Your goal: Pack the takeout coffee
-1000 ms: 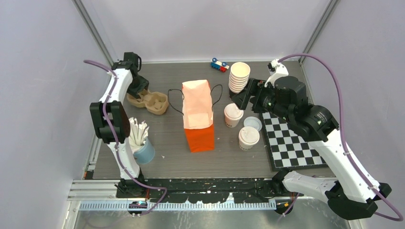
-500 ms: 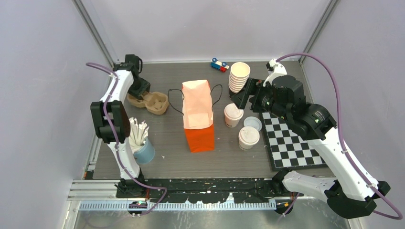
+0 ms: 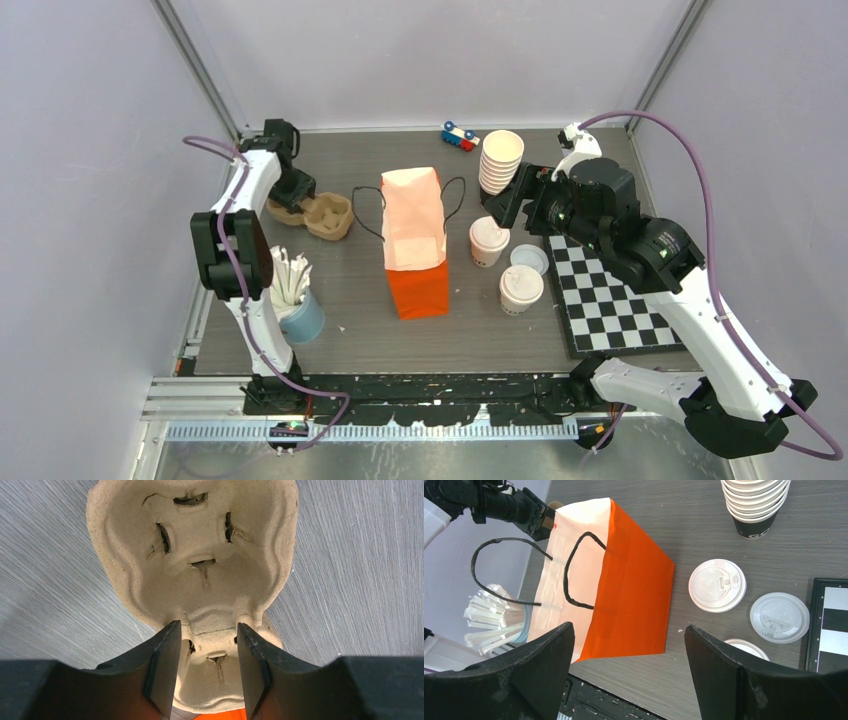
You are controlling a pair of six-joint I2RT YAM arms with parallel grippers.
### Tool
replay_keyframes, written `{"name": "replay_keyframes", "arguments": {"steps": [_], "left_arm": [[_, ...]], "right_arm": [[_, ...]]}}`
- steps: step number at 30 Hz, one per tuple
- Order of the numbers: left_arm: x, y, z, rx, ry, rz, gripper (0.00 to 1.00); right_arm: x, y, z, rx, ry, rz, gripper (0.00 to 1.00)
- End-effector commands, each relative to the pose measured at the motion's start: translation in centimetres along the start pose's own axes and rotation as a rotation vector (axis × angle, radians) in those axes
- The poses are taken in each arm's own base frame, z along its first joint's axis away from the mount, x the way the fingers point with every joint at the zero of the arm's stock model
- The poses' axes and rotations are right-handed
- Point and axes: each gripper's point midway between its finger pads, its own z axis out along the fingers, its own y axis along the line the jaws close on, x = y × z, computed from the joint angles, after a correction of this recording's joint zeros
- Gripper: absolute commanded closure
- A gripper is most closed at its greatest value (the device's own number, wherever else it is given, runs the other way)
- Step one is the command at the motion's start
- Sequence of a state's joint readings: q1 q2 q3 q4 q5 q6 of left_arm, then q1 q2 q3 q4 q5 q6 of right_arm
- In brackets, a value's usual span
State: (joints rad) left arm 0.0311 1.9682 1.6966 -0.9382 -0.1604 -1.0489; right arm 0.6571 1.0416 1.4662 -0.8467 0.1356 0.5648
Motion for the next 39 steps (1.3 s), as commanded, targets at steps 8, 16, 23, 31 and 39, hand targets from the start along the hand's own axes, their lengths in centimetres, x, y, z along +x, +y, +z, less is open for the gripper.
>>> {"name": "replay_keyframes", "arguments": {"steps": [8,16,23,31,39], "left_arm": [[-0.1,-0.8,0.3,0.029,-0.007,-0.022,0.58],[0.0,-0.8,0.6,0.018,0.002,-0.014,0.56],[0.0,-0.9,0.8,0.012,0.011,-0.002,0.57],[-0.7,-1.5,-0.3,0.032,-0.009,0.015,0.70],[-2.1,-2.0,-2.2,0.041,-0.047,0.072,0.73]], "right_arm": [[-1.7,0.2,-0.4,0.003,-0.063,-0.014,0.16],[-1.6,-0.1,-0.2,0.016,-0.061,-0.026,0.16],[-1.6,-0.1,0.0,0.019,-0.056,-0.032,0.16],[-1.5,-0.1,0.2,0.022,-0.055,-0.038,0.16],[-1.5,-0.2,0.2,0.025,-0.054,-0.040,0.16]]}}
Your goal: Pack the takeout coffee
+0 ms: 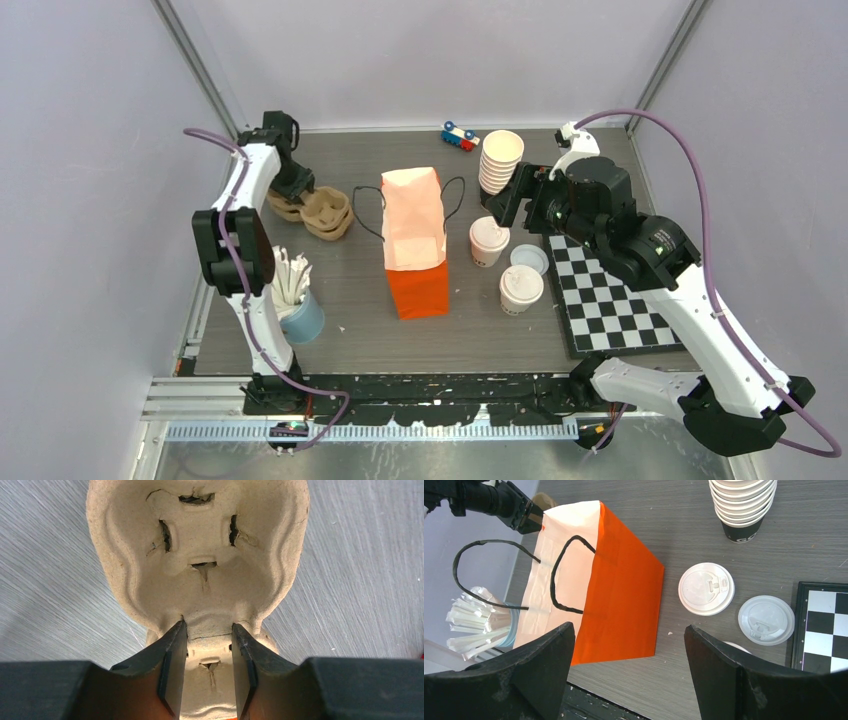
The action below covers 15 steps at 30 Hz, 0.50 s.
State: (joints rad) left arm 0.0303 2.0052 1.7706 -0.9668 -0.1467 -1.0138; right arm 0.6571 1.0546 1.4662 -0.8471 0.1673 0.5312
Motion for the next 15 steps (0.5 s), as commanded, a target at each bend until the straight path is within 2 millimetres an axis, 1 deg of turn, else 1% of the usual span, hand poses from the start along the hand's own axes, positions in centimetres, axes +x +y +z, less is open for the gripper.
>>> {"name": "replay_keyframes", "arguments": {"steps": [1,8,11,15], "left_arm": [[-1.7,-0.8,-2.1,0.022,-0.055,0.043,0.73],[-1.9,-0.6,-2.8,0.014,-0.056,0.062,0.70],[-1.5,-0.3,-2.3,0.004,-0.041,0.063,0.67],[-0.6,-0.2,-1.3,-0.001,-0.005,0.045,0.65]], "right_arm": [[-1.5,0.5,-0.3,-0.011,-0.049,-0.004,0.16],[-1.4,0.4,-0.3,-0.009,-0.046,0.000,0.16],[-1.4,0.5,-0.3,-0.011,-0.048,0.002,0.16],[-1.5,0.4,-0.5,-0.010,-0.052,0.005,0.16]]}}
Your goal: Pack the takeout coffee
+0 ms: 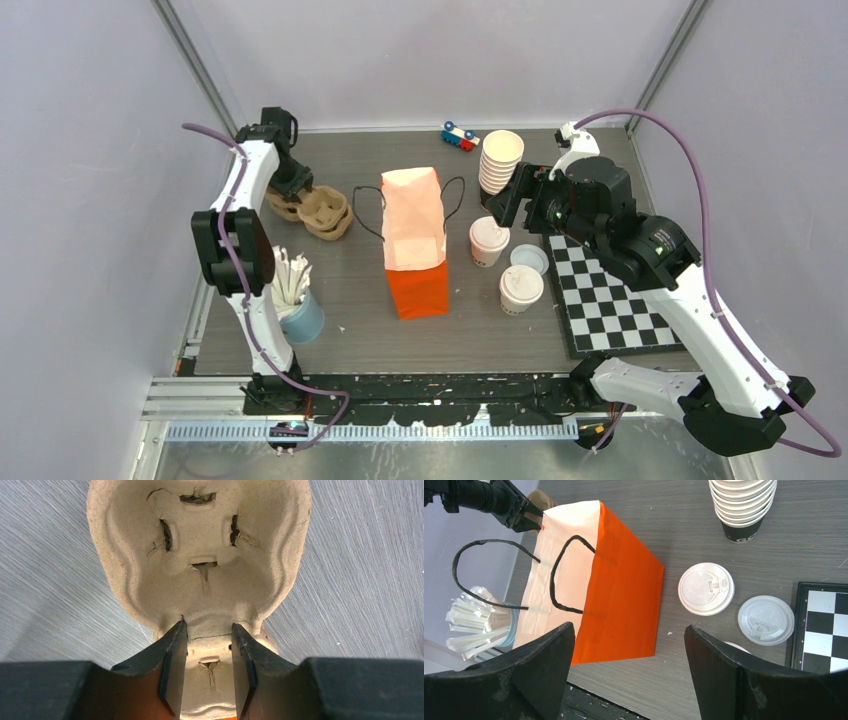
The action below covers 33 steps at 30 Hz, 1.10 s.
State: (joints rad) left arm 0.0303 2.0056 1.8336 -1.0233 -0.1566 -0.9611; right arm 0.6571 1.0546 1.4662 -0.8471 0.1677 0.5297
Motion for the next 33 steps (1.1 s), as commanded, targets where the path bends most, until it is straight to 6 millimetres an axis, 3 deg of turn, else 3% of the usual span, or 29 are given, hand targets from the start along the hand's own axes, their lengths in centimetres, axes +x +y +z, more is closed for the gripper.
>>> {"name": "replay_keyframes", "arguments": {"steps": [1,15,24,33], "left_arm": [[0.19,-0.12,0.22,0.001,0.012,-0.012,0.65],[0.38,-0.30,0.66,-0.022,0.035,-0.043,0.58],[0.67,-0.42,0.69,-0.022,0.053,-0.052,0.60],[0.86,-0.18,1.10,-0.040,0.063,-0.045,0.52]], "right_arm": [[-1.44,0.42,-0.51,-0.011,-0.051,0.006,0.16],[-1.49,-0.05,-0.53,0.010,-0.057,-0.007,0.16],[-1.46,-0.17,-0.52,0.014,-0.059,-0.015,0.16],[-1.48,-0.26,-0.58,0.016,-0.062,-0.015,0.16]]}}
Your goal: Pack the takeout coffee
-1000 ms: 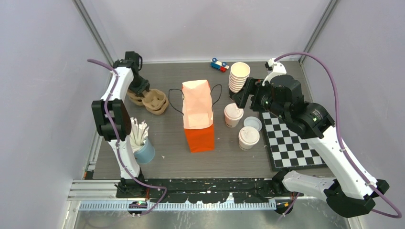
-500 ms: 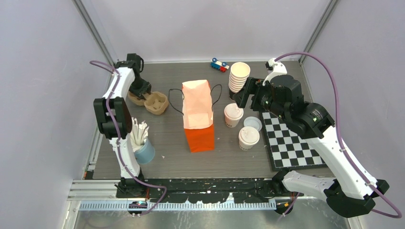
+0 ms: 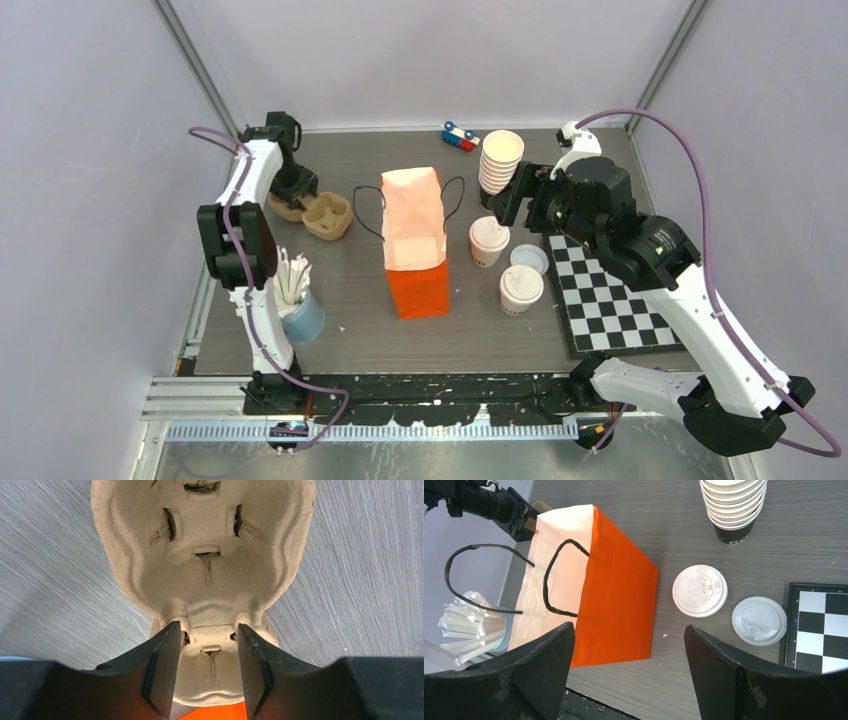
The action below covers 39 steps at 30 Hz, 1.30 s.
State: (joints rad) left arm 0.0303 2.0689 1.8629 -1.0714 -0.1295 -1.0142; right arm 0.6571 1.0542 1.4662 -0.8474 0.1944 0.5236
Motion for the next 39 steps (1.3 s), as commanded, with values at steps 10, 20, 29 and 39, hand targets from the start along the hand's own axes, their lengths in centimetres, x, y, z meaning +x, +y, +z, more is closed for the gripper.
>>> {"name": "replay_keyframes", "arguments": {"steps": [10,20,29,39], "left_arm": [[-0.49,-0.51,-0.51,0.010,-0.008,0.002,0.56],[-0.49,-0.62,-0.23,0.010,-0.006,0.012,0.56],[-0.73,-0.60,-0.27,0.006,-0.015,0.018,0.56],[-1.05,-0.79,-0.70,0.015,-0.027,0.028,0.61]], "right_arm": [[-1.19,0.13,-0.61,-0.006,-0.047,-0.007,0.16],[-1.17,0.02,-0.70,-0.003,-0.049,-0.004,0.16],[-1.21,0.05,-0.76,-0.005,-0.051,-0.005,0.16],[-1.23,0.05,-0.73,-0.004,-0.052,-0.007,0.16]]}}
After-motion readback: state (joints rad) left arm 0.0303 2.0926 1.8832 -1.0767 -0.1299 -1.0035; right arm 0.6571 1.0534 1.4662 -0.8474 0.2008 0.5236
